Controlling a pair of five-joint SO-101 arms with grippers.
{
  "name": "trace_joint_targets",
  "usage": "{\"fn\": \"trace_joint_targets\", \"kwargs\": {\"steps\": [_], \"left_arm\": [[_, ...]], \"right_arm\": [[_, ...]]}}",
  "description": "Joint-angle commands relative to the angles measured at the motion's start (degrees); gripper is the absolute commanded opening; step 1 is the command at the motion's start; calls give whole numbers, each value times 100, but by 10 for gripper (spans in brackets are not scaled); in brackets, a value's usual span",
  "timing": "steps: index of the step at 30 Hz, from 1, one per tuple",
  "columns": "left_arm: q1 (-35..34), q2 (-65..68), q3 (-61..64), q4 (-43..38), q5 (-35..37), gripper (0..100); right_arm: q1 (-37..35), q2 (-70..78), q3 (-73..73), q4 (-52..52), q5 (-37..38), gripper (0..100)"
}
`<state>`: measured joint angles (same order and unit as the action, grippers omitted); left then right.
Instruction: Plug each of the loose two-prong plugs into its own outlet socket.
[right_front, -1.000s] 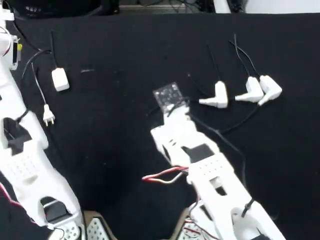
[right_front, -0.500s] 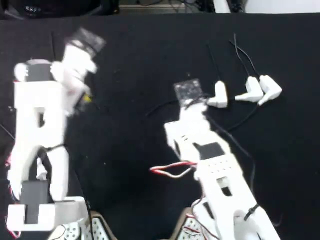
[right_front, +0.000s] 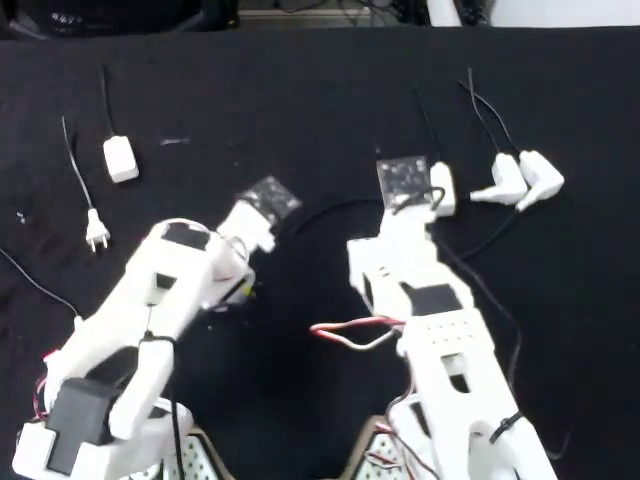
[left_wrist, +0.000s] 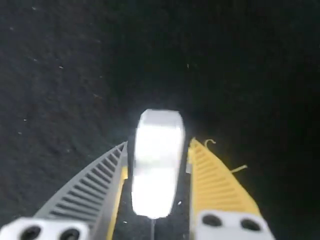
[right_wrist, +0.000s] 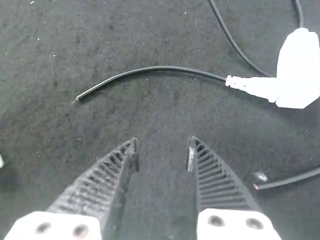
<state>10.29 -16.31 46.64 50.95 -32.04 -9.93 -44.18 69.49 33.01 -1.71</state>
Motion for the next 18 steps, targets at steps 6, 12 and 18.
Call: {"fn": "trace_joint_targets", "kwargs": {"steps": [6, 12, 18], "left_arm": [[-75, -809, -866, 1477, 62, 209], [-963, -1204, -1226, 1714, -281, 209], [-1420, -1108, -189, 220, -273, 209]], "right_arm": [[97, -198, -382, 35, -35, 145], [97, -198, -374, 35, -35, 145], [97, -198, -365, 35, -18, 145]]}}
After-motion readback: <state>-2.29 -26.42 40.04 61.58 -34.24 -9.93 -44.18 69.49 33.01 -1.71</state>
